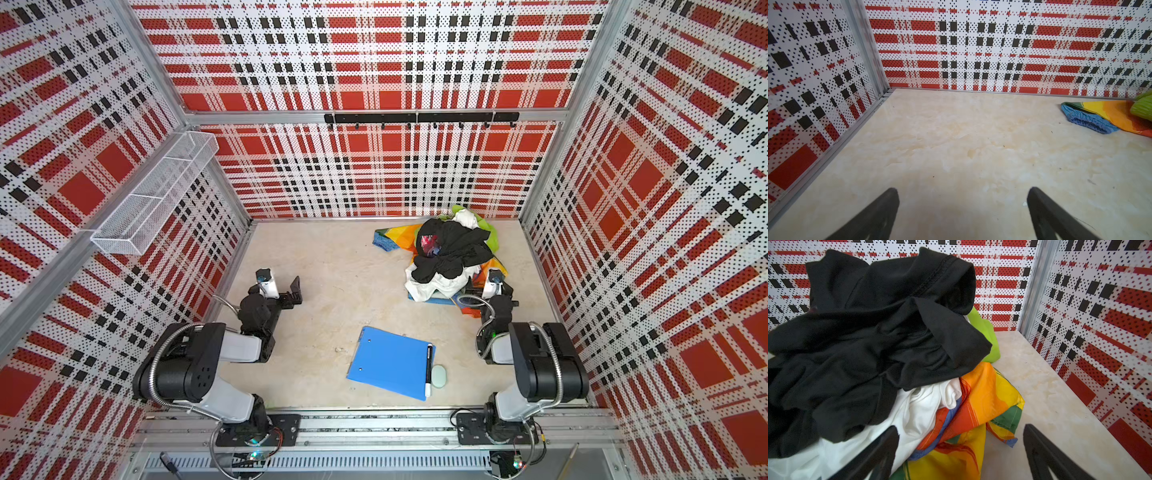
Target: Pick out a specific cloth from the pile
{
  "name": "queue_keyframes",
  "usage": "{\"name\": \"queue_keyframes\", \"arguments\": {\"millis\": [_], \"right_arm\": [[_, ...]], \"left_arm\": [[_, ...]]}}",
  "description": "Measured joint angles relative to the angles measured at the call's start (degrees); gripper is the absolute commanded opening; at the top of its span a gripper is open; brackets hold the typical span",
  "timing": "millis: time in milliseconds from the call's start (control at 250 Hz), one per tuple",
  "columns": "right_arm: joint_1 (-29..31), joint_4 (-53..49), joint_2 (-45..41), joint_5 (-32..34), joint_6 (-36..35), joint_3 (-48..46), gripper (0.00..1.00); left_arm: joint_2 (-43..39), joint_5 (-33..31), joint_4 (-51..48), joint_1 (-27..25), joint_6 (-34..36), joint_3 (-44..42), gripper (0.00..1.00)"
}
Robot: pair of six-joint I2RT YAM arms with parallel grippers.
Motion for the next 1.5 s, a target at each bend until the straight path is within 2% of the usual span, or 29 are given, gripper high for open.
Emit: {"name": "queue_keyframes", "arguments": {"millis": [1497], "right_arm": [[0.0,0.0,0.0,0.0,0.0,0.0,1.0]], "left_arm": [[0.0,1.27,0.0,0.92,-0.2,0.0,0.99]]}}
